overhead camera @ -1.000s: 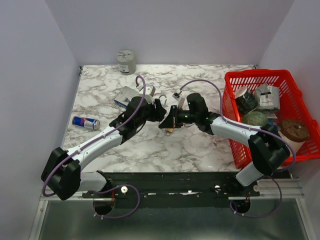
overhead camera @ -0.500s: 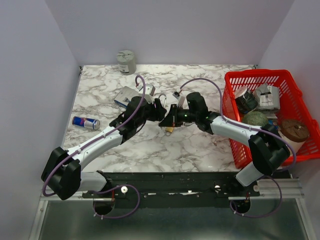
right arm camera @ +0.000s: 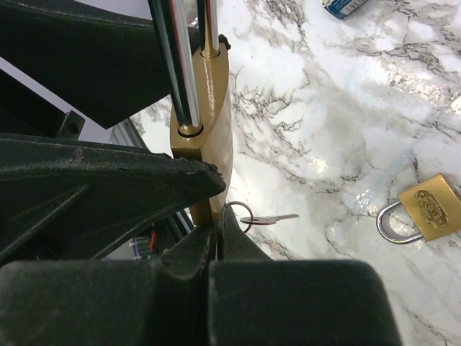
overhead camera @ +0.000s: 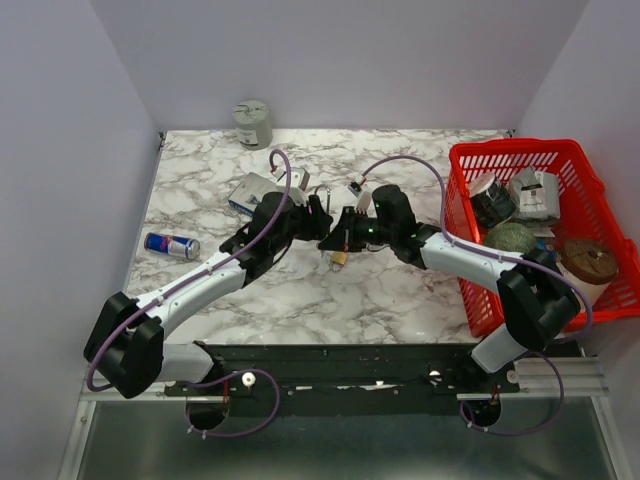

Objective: Unlock with the key

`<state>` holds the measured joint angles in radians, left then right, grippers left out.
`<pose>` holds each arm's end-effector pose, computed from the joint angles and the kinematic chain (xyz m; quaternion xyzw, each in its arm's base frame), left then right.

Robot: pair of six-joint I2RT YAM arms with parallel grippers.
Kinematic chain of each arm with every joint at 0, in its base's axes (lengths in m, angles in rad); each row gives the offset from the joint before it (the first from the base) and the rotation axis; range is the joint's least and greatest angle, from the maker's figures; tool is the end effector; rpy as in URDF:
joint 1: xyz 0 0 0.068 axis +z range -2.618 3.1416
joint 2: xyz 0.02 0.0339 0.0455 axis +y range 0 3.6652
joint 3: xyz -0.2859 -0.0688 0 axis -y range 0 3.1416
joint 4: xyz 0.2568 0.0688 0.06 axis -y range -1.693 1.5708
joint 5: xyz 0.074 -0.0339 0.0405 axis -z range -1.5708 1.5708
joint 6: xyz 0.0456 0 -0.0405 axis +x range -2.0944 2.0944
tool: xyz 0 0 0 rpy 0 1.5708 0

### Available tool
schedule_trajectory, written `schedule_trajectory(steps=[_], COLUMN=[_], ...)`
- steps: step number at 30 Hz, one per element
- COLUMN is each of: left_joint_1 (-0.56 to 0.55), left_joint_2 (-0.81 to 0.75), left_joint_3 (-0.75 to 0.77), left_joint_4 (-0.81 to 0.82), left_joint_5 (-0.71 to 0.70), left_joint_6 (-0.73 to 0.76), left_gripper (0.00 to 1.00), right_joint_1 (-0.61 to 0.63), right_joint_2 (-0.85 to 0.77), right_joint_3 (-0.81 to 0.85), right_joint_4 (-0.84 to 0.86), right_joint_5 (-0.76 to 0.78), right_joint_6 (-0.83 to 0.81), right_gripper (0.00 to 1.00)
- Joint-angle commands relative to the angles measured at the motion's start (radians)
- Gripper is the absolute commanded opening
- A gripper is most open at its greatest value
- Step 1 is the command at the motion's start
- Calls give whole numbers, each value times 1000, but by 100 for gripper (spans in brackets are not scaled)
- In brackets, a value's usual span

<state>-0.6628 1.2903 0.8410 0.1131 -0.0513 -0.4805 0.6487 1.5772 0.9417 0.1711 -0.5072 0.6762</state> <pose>0.2466 -0.1896 0.2913 0.0594 0.8131 -0.2955 0.4980 0.2782 0.2387 0.2443 -0.1205 0.8254 0.4811 0.2697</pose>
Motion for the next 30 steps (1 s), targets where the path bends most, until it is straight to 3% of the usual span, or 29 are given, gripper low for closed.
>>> schedule_trajectory(steps=[1,30], left_joint_1=[-11,-14], left_joint_2=[3,64], left_joint_3=[6,36], left_joint_4=[34,14], left_joint_5=[36,105], left_joint_6=[-15,-6], left_gripper=[0,0], right_joint_1=[-11,39], right_joint_2=[-32,-88], right_joint_3=[11,-37], right_joint_4=[87,119], right_joint_5=[119,299], right_joint_6=[-30,-162], right_gripper=[1,1])
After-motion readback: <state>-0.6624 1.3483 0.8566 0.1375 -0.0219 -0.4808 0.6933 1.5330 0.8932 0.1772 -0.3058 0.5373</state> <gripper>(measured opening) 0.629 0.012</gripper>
